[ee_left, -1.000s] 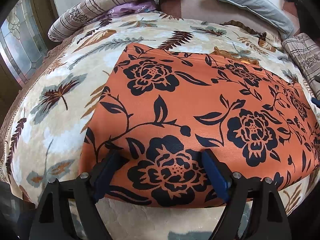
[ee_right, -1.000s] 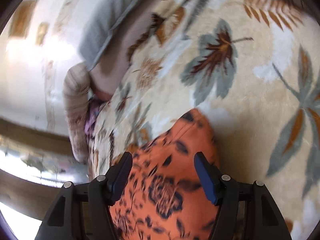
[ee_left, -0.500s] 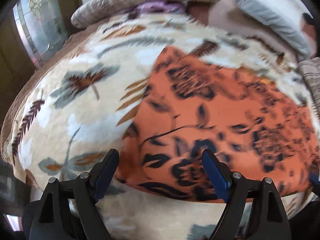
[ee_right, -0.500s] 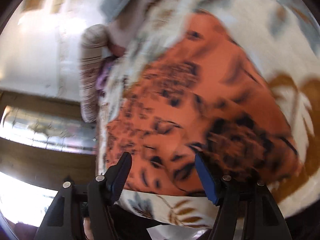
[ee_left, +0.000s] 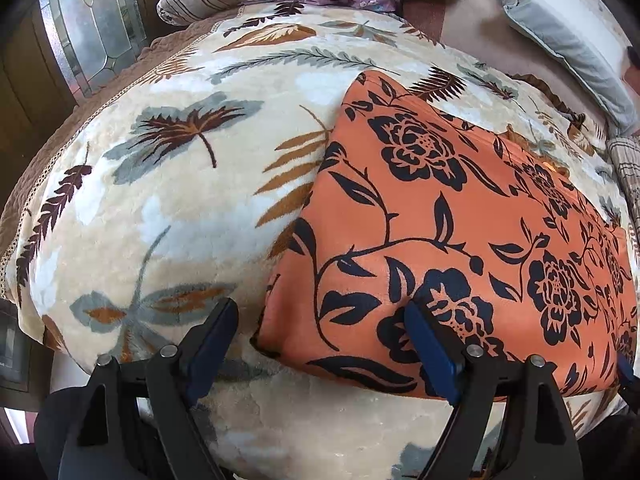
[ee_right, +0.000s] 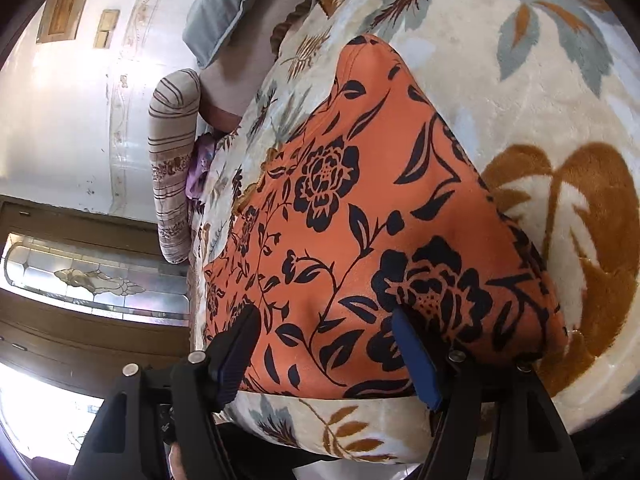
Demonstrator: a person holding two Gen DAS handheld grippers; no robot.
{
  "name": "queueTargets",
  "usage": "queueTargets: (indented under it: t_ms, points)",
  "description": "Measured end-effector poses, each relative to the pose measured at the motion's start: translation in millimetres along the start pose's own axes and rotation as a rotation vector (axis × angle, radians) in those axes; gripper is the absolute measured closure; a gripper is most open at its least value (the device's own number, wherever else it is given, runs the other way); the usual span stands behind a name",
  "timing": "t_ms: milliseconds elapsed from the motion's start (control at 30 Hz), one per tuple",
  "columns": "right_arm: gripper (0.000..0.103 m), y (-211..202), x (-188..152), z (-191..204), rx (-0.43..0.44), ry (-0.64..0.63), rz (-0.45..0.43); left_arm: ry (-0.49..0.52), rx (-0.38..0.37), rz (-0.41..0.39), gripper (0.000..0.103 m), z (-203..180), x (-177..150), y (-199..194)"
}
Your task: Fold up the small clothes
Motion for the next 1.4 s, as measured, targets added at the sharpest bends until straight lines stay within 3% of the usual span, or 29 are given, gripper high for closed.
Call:
queueTargets:
  t_ms: [367, 733, 800, 933, 1400]
  points:
    - [0.031, -2.1, 0.8, -3.2, 0.014, 0.013, -0.001, -0.020, 0.018, -0.012, 0.017, 6.6, 0.6, -4.8]
    - [0.032, -10.8, 2.2, -6.3, 0.005, 0.028, -0.021, 0.026, 0.008, -0.103, 0.017, -4.7, 11.3, -28.8]
    - [0.031, -16.6, 2.6, -9.3, 0.004, 0.036, -0.036, 0.042, 0.009, -0.094, 0.017, -6.3, 12.1, -22.7]
    - [0.032, -28.7, 4.8, -17.1, 0.003, 0.061, -0.066, 0.050, 0.047, 0.002, 0.016, 0.1, 6.7, 7.4]
    - [0.032, -71.7, 15.3, -37.2, -0.031, 0.108, -0.195, -0.035, 0.048, -0.017, 0.016, 28.6, 4.0, 1.2]
Point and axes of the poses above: each gripper's, at about its wrist camera, not at the fingertips, and y roughly the way its jaws point, z to its left, x to its top, the point moved 1 cm from there along y, roughly the way its jaws point, and after that the axes turned 9 degrees about y, right-handed, at the moved point
